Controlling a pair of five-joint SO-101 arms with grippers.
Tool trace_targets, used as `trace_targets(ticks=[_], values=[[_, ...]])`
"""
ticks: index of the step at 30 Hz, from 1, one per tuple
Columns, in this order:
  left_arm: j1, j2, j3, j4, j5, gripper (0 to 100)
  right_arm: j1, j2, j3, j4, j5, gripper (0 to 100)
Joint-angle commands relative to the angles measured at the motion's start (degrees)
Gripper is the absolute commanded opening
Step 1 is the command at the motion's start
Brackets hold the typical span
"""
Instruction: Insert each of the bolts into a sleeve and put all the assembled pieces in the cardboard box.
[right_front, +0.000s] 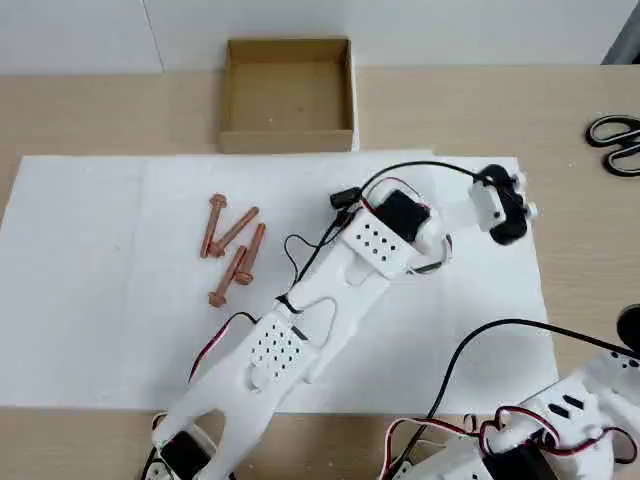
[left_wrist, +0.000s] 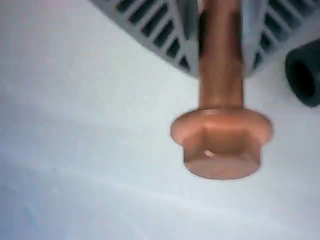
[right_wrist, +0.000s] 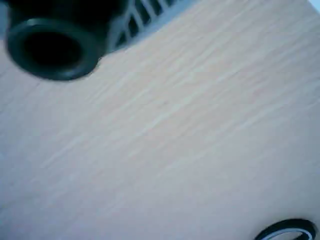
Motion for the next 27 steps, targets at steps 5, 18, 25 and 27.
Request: trace_targets(ticks=[5,18,25,27], values=[[-6.5,-19.3,0.4,1.0,5.3,1,-7.3,-0.7,-3.7,-0.4,-0.7,0.4],[-20.7,-54.9,30.9,0.9,12.2,1,-37.6,-0.5,-5.7,-0.1,-5.9,0.4],[-21.3,-68.9,43.7,0.8,33.8,1,-59.1,-0.5,-5.3,-0.4,-5.9,0.4],[-21.0,-70.8,48.3,0.7,35.5,1,-64.0,-0.5,-5.3,-0.5,-5.9,0.4]])
